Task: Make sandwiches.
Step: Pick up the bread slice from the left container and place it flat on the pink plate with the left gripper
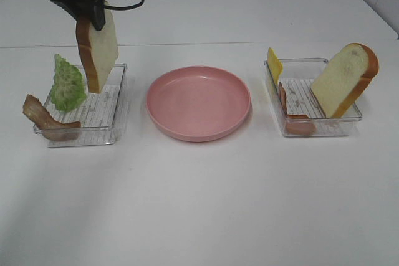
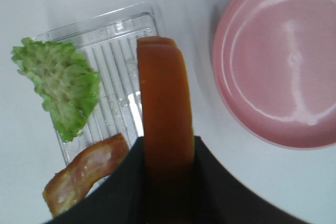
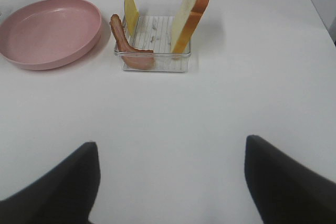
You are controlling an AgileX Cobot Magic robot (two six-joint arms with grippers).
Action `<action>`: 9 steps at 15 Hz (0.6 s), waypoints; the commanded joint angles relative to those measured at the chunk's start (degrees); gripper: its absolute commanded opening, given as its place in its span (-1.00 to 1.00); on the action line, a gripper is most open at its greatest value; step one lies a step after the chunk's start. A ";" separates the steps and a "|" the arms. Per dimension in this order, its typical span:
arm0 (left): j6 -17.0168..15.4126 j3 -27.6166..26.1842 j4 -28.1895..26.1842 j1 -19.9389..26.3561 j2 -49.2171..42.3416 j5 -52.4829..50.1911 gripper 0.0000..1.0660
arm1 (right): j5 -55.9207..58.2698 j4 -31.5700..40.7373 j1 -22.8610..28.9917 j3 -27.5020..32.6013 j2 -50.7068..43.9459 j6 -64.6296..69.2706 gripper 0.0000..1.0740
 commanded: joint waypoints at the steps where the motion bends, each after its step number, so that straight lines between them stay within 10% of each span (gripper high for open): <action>1: 7.85 -0.17 -13.75 0.06 -0.40 -2.86 -1.00 | -0.29 -0.17 -0.29 0.11 -0.74 -0.11 0.35; 6: 20.74 -0.17 -37.70 0.06 6.42 -9.74 -1.00 | -0.29 -0.17 -0.29 0.11 -0.74 -0.11 0.35; 9: 22.00 -0.17 -42.74 0.06 11.12 -11.75 -1.00 | -0.29 -0.17 -0.29 0.11 -0.74 -0.11 0.35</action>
